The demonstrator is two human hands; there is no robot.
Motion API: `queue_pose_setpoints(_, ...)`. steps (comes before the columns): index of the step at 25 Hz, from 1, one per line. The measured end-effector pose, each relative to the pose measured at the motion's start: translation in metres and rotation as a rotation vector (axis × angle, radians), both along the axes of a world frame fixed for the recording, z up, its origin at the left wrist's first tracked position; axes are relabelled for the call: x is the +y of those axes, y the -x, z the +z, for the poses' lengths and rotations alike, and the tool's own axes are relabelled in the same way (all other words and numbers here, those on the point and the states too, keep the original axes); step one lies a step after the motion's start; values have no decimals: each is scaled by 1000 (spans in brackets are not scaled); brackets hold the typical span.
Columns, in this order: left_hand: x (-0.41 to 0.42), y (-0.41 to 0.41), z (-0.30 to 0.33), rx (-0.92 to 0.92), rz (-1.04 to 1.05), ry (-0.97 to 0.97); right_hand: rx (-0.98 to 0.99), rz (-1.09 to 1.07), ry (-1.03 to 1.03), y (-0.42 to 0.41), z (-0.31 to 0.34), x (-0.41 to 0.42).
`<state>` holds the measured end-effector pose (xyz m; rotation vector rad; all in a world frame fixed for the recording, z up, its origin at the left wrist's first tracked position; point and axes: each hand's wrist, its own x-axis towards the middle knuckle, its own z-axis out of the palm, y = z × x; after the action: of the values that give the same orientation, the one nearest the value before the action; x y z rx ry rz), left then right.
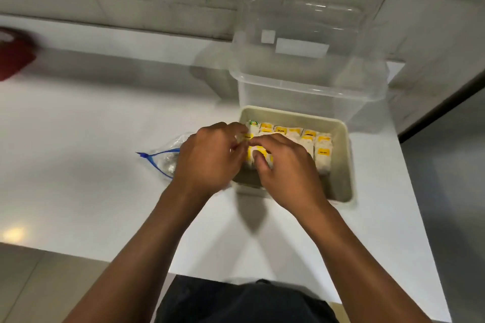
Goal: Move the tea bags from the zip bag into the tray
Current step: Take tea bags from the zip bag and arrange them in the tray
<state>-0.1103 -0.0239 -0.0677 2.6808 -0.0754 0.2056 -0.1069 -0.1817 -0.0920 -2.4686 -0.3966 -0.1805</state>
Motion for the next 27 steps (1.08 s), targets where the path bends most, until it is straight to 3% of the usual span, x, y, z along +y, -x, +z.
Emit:
queue_pose_setpoints(4,71,32,-12,-15,148,45,56,167,-102,14,0,71)
queue_pose_setpoints(9,121,37,-40,84,76,84,143,292,37,10,-12,131)
queue_pose_setpoints(13,141,34,-54,65,11,42,237,244,185,4,-28,153)
queue_pose_setpoints(22,127,29,-72,409,-22,-382,376,114,461,2,-56,186)
queue_pose_setpoints(27,130,20,-80,362,-8,-420,351,15,541,-1,-52,194)
